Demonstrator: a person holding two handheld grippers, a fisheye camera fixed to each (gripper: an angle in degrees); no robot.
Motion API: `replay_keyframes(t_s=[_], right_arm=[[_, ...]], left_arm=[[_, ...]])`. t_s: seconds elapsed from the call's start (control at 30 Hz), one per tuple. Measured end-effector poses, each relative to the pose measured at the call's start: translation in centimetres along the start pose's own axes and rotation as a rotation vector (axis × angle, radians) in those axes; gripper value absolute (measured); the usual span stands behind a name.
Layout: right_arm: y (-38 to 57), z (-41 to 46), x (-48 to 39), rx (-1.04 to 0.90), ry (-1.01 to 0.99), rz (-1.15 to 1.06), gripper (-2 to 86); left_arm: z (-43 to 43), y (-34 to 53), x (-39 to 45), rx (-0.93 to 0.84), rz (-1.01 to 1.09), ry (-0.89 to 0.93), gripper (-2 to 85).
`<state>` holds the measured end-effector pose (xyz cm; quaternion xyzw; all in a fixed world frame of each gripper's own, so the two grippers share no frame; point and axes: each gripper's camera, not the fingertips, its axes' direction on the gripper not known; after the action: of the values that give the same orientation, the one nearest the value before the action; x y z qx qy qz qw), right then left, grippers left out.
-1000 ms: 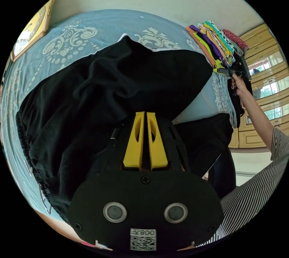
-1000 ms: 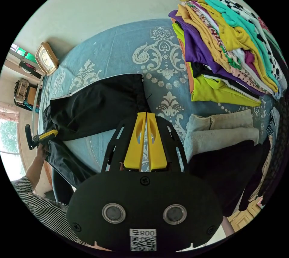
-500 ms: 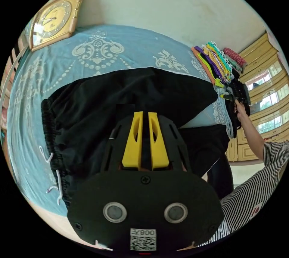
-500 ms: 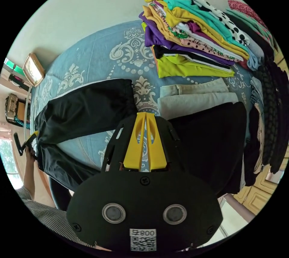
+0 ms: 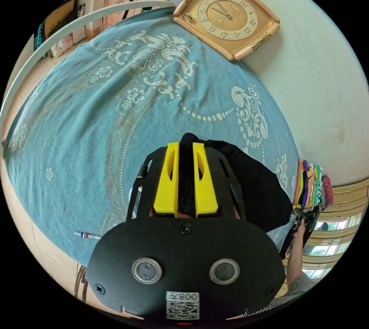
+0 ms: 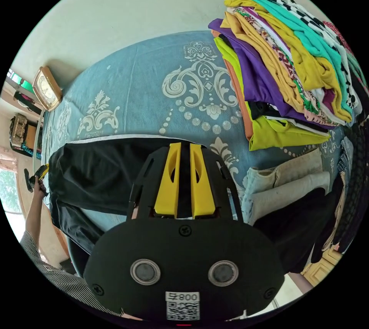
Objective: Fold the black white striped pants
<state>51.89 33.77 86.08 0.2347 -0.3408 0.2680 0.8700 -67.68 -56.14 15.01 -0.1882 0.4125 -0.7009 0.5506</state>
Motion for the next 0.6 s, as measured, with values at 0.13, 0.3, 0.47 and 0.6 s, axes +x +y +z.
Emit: replay_keyframes(t_s=[0.13,0.3,0.47,0.6], right_arm=[[-1.1,2.5,0.5,-0.049,0.018,0.019,0.4],[-0.9,2.1,0.7,-0.012,0.035,0.015,0.0],[-1.0,2.9,1.3,-0.046,0.045,0.016,0.0],[0.2,1.5,1.1,0.038,0.008,0.032,0.0]], left_arm=[[0.2,0.4,-0.2,0.013,0.024,-0.046,4.7],[-2.1,0.6,-0.6,0.094,0.059,0.003,2.4],[-2.6,0.5,-1.1,0.123,0.04,0.029,2.4],[-2.6,1.7,-1.6,0.126,0.014,0.032,2.7]])
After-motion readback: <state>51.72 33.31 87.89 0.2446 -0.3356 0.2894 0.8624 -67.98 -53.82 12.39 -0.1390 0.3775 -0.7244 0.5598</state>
